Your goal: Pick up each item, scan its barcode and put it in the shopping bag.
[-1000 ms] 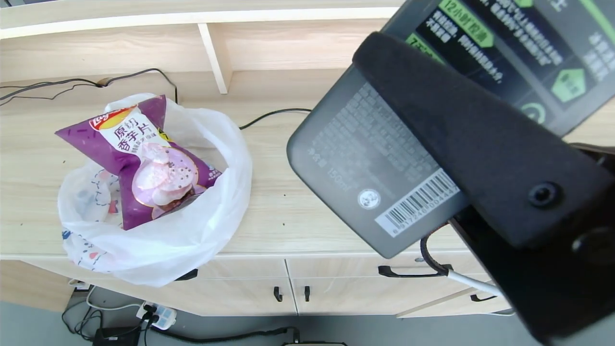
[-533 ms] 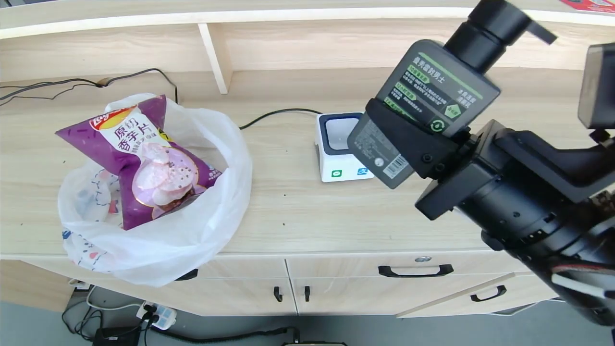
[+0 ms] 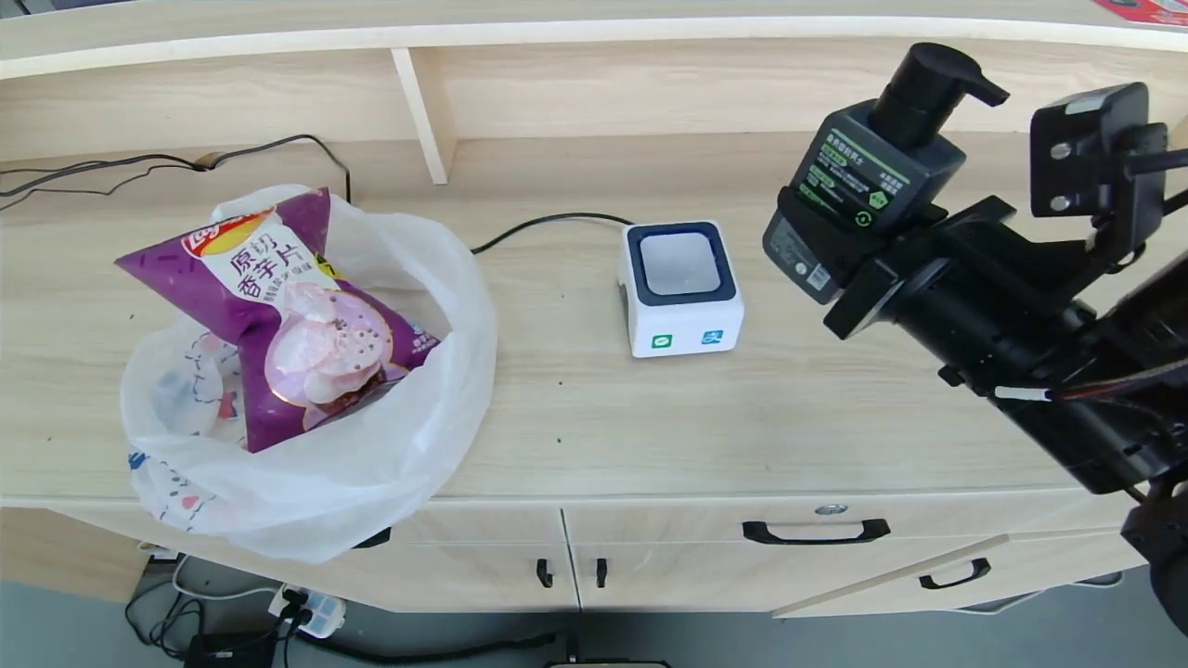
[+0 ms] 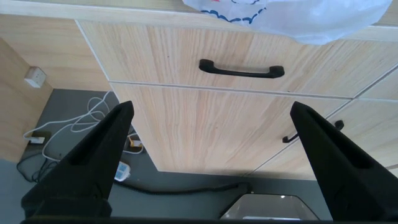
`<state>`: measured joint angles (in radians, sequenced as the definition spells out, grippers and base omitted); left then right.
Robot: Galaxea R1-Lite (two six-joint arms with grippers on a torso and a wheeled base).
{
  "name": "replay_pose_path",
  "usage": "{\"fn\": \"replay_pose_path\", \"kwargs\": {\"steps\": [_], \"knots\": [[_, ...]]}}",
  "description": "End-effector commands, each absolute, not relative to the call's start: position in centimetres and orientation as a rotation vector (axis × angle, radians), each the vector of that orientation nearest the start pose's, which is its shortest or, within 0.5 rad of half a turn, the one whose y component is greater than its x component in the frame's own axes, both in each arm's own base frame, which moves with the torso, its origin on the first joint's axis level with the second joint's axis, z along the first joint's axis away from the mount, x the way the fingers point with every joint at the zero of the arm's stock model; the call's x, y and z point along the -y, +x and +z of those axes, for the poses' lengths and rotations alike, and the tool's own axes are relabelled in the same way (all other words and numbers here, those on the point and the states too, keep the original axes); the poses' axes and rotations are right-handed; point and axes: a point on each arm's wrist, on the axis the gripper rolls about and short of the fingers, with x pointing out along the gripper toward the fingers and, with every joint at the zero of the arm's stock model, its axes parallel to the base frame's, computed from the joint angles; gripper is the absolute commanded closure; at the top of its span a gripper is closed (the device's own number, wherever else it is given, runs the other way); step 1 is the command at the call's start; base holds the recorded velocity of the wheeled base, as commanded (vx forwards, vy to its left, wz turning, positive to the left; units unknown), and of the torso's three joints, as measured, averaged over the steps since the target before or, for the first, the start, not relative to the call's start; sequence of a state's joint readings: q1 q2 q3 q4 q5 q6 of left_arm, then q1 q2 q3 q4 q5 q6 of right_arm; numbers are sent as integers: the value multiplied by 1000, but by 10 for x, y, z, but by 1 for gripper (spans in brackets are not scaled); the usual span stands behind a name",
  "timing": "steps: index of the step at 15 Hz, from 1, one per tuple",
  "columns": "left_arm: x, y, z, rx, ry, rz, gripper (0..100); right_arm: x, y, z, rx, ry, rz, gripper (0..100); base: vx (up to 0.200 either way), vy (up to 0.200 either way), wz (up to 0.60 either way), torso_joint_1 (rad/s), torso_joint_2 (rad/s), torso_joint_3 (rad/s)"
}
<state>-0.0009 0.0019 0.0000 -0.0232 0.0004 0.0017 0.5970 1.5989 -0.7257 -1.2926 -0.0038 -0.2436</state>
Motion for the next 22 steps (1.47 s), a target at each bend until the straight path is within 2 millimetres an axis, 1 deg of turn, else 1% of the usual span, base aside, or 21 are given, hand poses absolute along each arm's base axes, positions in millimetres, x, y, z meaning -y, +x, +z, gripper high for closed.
{"fn": "replay_pose_path", "kwargs": {"steps": [1,3,4,5,6,8,9,10,11,13,16,18,19,21,22], "knots": [[0,-23,78,21,2,0,0,-156,230,251,461,-135,529,100,0,200,0,12,12,2],[0,-23,78,21,2,0,0,-157,234,246,436,-161,522,100,0,200,0,7,7,9],[0,-23,78,21,2,0,0,-152,237,246,433,-173,500,100,0,0,0,0,0,0],[0,-23,78,21,2,-2,0,-129,252,246,447,-281,407,100,0,0,0,0,0,0],[0,-23,78,21,2,-2,0,-123,256,249,475,-337,404,100,0,0,0,0,0,0],[0,-23,78,21,2,-2,0,-126,269,260,557,-442,411,100,0,0,0,0,0,0],[0,-23,78,21,0,-2,0,-131,277,261,600,-538,424,100,0,0,0,0,0,0],[0,-23,78,23,0,2,0,-132,277,260,611,-583,425,100,0,0,0,0,0,0],[0,-23,78,23,0,2,0,-133,276,256,632,-685,421,100,0,0,0,0,0,0],[0,-23,78,26,2,0,0,-137,282,249,688,-797,495,100,0,0,0,0,0,0],[0,-23,79,29,3,-1,0,-142,291,260,769,-842,494,100,0,0,0,0,0,0],[0,-23,79,29,3,-1,0,-139,299,253,753,-849,514,100,0,0,0,0,0,0],[0,-23,79,29,3,-1,0,-136,300,257,757,-837,503,100,0,0,0,0,0,0],[0,-23,79,29,3,0,0,-128,300,253,715,-811,494,100,0,0,0,0,0,0],[0,-23,79,29,3,-1,0,-127,300,254,708,-789,485,100,0,0,0,0,0,0]]}}
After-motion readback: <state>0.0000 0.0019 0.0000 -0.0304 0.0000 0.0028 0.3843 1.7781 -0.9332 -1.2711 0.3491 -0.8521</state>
